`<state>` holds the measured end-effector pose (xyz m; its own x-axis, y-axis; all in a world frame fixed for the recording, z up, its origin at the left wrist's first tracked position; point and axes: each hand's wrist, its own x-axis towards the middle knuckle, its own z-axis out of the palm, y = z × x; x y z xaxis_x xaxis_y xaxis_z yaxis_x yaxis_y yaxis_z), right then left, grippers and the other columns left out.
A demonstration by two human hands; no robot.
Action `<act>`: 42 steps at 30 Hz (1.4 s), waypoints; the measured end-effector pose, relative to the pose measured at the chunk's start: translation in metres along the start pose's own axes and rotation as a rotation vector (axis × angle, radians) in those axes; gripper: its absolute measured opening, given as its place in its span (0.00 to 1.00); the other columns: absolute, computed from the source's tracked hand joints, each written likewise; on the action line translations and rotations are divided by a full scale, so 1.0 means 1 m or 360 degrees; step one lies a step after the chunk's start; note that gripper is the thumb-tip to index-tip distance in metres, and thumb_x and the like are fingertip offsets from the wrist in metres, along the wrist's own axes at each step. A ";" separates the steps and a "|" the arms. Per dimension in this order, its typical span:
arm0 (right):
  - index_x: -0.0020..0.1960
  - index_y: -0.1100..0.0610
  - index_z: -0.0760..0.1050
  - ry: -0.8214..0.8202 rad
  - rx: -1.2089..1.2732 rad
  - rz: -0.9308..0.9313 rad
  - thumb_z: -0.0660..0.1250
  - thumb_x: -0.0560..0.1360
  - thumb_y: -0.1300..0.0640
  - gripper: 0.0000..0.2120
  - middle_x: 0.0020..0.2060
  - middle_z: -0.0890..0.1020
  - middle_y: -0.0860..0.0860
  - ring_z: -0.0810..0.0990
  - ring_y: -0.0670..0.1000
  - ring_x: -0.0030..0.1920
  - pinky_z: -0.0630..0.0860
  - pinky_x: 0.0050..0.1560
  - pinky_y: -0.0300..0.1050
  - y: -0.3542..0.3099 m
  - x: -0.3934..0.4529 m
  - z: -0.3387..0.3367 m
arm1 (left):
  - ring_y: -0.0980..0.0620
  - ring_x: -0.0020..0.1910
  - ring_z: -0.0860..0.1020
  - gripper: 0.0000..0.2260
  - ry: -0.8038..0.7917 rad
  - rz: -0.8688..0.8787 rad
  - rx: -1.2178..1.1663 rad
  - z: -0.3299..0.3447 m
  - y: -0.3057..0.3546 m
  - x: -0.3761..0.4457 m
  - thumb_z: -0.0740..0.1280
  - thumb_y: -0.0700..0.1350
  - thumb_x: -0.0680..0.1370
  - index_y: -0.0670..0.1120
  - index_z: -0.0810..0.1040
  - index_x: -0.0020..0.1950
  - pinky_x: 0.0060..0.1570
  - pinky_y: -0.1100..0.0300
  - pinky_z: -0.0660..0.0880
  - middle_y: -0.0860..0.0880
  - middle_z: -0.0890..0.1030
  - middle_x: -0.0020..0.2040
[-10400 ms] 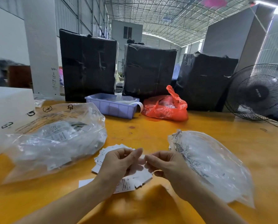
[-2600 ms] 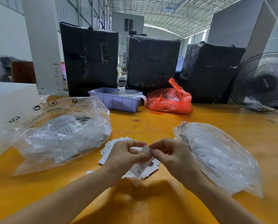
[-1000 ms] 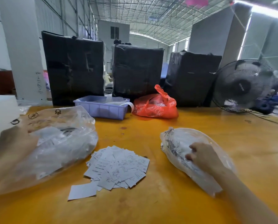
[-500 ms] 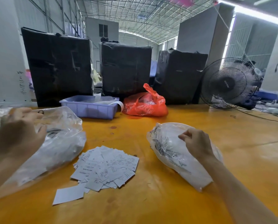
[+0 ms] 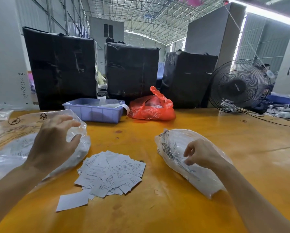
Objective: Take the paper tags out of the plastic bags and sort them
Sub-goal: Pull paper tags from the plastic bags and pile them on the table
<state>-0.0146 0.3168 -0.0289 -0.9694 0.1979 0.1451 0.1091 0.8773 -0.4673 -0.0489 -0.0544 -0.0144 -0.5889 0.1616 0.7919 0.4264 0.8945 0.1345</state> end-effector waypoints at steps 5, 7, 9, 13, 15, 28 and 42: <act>0.33 0.56 0.80 0.0144 0.0142 0.0004 0.75 0.68 0.62 0.07 0.27 0.79 0.48 0.77 0.43 0.28 0.70 0.30 0.34 0.003 0.001 0.000 | 0.35 0.52 0.78 0.14 -0.0035 0.0006 -0.0084 0.001 0.001 -0.001 0.76 0.32 0.65 0.36 0.82 0.50 0.52 0.40 0.74 0.36 0.81 0.52; 0.40 0.61 0.82 0.0335 0.0307 -0.0011 0.73 0.69 0.66 0.03 0.30 0.81 0.51 0.79 0.46 0.31 0.74 0.34 0.37 0.004 0.002 -0.002 | 0.36 0.52 0.78 0.14 -0.0037 -0.0006 -0.0114 0.002 0.003 -0.001 0.76 0.33 0.66 0.36 0.82 0.50 0.51 0.42 0.74 0.37 0.81 0.52; 0.45 0.63 0.81 0.0447 0.0484 -0.0003 0.73 0.68 0.70 0.07 0.35 0.83 0.55 0.81 0.51 0.38 0.79 0.41 0.43 0.005 0.002 -0.001 | 0.37 0.51 0.78 0.14 -0.0052 -0.0005 -0.0134 0.003 0.004 -0.002 0.76 0.33 0.66 0.36 0.82 0.51 0.51 0.44 0.74 0.38 0.81 0.52; 0.46 0.62 0.81 0.0672 0.0384 -0.0080 0.78 0.64 0.65 0.12 0.35 0.81 0.53 0.79 0.51 0.38 0.73 0.38 0.36 0.001 0.002 0.004 | 0.37 0.51 0.79 0.15 -0.0104 -0.0008 -0.0165 0.004 0.009 -0.005 0.76 0.34 0.66 0.37 0.82 0.52 0.50 0.44 0.76 0.38 0.81 0.53; 0.47 0.64 0.81 0.0776 0.0194 -0.0129 0.78 0.64 0.62 0.14 0.37 0.82 0.56 0.79 0.52 0.40 0.73 0.42 0.40 0.000 0.002 0.006 | 0.37 0.51 0.79 0.15 -0.0126 0.0000 -0.0170 0.005 0.012 -0.006 0.76 0.34 0.66 0.36 0.82 0.52 0.49 0.44 0.76 0.38 0.81 0.53; 0.50 0.65 0.80 0.0783 0.0393 -0.0255 0.70 0.67 0.74 0.13 0.39 0.83 0.55 0.81 0.52 0.41 0.79 0.48 0.45 -0.011 -0.002 0.008 | 0.39 0.51 0.80 0.15 -0.0246 0.0138 -0.0288 0.004 0.046 -0.015 0.77 0.34 0.66 0.37 0.82 0.51 0.51 0.48 0.75 0.39 0.81 0.52; 0.55 0.71 0.76 0.0070 0.0834 0.0103 0.60 0.68 0.81 0.18 0.38 0.82 0.60 0.83 0.54 0.38 0.82 0.42 0.45 -0.006 -0.003 0.001 | 0.40 0.50 0.80 0.15 -0.0418 0.0211 -0.0297 0.008 0.055 -0.024 0.77 0.35 0.66 0.39 0.83 0.51 0.47 0.55 0.74 0.41 0.82 0.53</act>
<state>-0.0126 0.3106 -0.0270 -0.9530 0.2724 0.1326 0.0332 0.5289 -0.8480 -0.0171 -0.0060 -0.0313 -0.6664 0.3946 0.6326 0.6147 0.7710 0.1666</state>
